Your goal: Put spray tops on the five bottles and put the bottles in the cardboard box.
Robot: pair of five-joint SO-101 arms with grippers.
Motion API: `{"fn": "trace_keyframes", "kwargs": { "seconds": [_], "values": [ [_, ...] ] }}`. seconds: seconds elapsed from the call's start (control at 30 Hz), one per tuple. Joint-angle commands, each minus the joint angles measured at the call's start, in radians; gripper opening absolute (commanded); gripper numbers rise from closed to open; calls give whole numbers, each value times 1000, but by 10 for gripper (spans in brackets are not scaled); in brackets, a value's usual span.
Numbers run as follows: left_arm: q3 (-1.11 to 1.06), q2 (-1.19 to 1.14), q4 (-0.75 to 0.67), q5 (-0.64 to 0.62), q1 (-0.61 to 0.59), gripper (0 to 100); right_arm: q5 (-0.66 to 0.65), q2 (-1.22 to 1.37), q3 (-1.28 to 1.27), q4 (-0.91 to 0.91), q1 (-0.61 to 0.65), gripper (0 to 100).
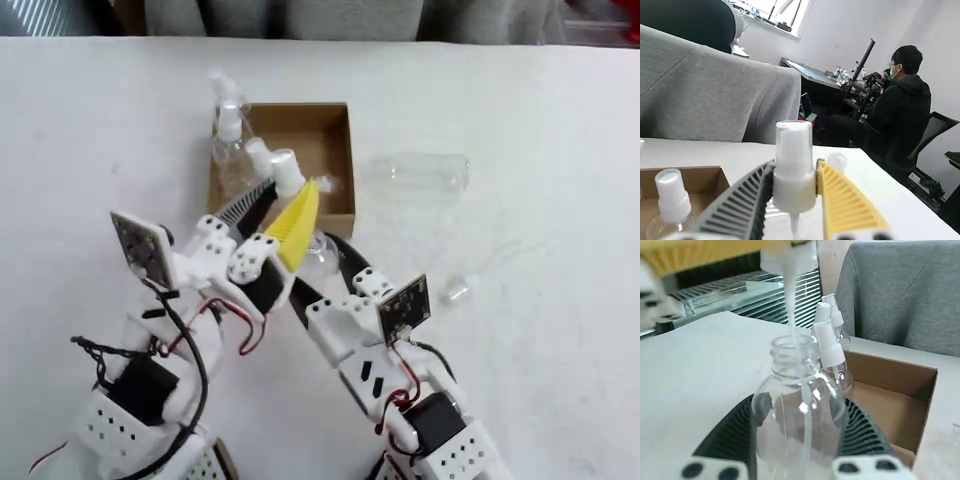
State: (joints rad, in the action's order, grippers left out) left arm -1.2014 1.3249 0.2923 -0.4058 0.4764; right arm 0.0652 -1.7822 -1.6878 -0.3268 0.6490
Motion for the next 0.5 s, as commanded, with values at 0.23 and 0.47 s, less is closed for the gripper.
{"fn": "trace_keyframes", "kwargs": {
  "seconds": [0.23, 0.47],
  "values": [
    [6, 1, 0, -6, 67, 20, -6, -19, -3, 1, -12, 15],
    [5, 64, 141, 35, 67, 20, -6, -18, -3, 1, -13, 15]
  ]
}}
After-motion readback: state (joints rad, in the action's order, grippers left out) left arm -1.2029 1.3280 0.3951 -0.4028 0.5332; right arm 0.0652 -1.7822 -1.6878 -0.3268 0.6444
